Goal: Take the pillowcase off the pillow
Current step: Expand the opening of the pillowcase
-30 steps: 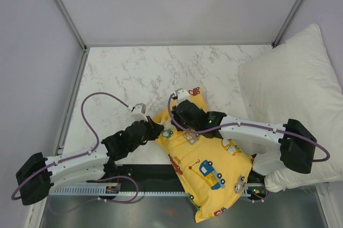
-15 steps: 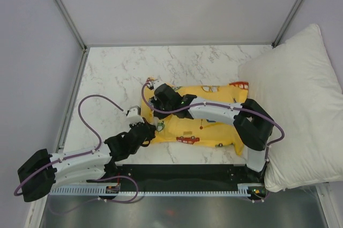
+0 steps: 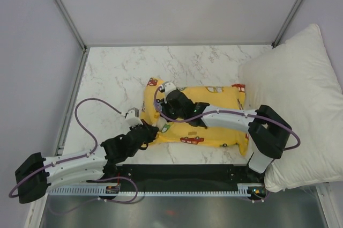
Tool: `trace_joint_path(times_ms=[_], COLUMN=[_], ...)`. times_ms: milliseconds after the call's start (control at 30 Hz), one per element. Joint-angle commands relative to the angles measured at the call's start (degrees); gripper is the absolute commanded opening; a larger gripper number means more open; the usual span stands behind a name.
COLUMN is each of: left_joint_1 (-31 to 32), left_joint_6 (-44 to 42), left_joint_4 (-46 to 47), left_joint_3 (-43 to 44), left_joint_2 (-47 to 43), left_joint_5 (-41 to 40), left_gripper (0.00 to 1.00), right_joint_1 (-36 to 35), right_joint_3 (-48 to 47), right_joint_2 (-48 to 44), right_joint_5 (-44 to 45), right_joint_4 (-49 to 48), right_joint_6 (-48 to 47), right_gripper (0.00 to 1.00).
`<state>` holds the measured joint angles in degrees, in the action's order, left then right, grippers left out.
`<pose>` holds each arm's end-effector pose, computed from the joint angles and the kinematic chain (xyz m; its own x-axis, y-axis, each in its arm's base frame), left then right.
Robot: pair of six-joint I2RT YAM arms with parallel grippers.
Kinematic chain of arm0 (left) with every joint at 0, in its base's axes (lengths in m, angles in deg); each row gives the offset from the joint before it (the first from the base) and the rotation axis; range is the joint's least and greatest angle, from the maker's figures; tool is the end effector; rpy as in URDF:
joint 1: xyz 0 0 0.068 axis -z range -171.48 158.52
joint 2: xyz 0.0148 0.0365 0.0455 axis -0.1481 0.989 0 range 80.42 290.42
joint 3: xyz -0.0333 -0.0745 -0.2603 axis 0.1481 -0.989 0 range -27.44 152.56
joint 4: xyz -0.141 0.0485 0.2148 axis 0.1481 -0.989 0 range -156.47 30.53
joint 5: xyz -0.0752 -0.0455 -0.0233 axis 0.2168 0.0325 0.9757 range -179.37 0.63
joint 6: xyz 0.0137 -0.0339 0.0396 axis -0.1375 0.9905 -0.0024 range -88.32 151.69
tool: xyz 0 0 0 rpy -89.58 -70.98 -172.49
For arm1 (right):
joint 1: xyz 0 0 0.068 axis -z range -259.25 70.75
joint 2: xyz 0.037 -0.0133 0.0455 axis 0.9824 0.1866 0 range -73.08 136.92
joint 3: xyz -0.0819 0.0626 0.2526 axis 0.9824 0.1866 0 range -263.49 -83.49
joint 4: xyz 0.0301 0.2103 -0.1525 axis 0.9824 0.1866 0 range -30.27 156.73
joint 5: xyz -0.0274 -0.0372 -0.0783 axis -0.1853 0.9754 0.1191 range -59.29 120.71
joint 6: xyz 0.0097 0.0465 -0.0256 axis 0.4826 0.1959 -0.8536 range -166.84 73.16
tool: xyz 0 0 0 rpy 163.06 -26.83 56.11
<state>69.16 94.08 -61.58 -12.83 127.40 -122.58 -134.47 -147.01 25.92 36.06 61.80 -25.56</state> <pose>0.0978 -0.1339 0.1673 -0.5786 -0.4837 -0.6567 -0.0105 0.8095 -0.5870 0.2209 0.3123 0.2142 -0.6054 -0.2384 -0.7594 -0.5967 0.7674 0.2347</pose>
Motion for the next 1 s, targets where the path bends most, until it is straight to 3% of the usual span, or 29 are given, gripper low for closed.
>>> trace_joint_path(times_ms=[0, 100, 267, 533, 600, 633, 733, 800, 933, 967], left_joint_1=[1.4, 1.3, 1.2, 1.3, 1.2, 1.2, 1.2, 1.2, 0.4, -0.3], left_joint_6=[4.3, 4.2, 5.4, -1.1, -3.6, -7.9, -18.7, -23.9, -38.9, -41.1], left_joint_4=[-15.3, -17.1, -18.5, -18.0, -17.5, -16.8, -10.4, -6.6, 9.9, 12.1], left_joint_3=[-1.3, 0.0, 3.9, 11.2, 13.4, 14.2, 17.3, 18.8, 18.9, 19.4], left_joint_2=[-3.0, -5.5, -1.5, 7.8, 6.6, 6.0, 5.1, 4.9, 5.2, 6.0], left_joint_5=[-1.6, -6.4, -13.6, -14.9, -16.6, -17.1, -17.2, -16.3, -11.7, -7.4], left_gripper=[0.02, 0.02, 0.02, 0.03, 0.16, 0.33, 0.6, 0.67, 0.79, 0.79], right_joint_1=[4.9, 4.9, 4.9, 3.2, 2.5, 1.4, -1.2, -1.9, -4.0, -4.2], right_joint_3=[6.1, 10.6, 17.5, 23.9, 24.9, 26.0, 27.8, 28.5, 30.0, 30.2], right_joint_2=[-8.5, -12.0, -16.0, -21.4, -23.2, -23.8, -26.0, -27.4, -28.7, -28.9], right_joint_5=[18.3, 18.8, 17.3, 16.0, 16.7, 16.8, 18.3, 18.5, 18.3, 18.4], right_joint_4=[-5.2, -5.7, -8.4, -11.2, -11.2, -11.3, -11.8, -11.9, -12.4, -12.5], right_joint_6=[-0.4, 0.3, 1.0, 2.0, 2.5, 2.8, 2.7, 3.1, 3.2, 3.2], right_gripper=[0.0, 0.0, 0.0, 0.0, 0.0, 0.0, 0.0, 0.0, 0.0, 0.0])
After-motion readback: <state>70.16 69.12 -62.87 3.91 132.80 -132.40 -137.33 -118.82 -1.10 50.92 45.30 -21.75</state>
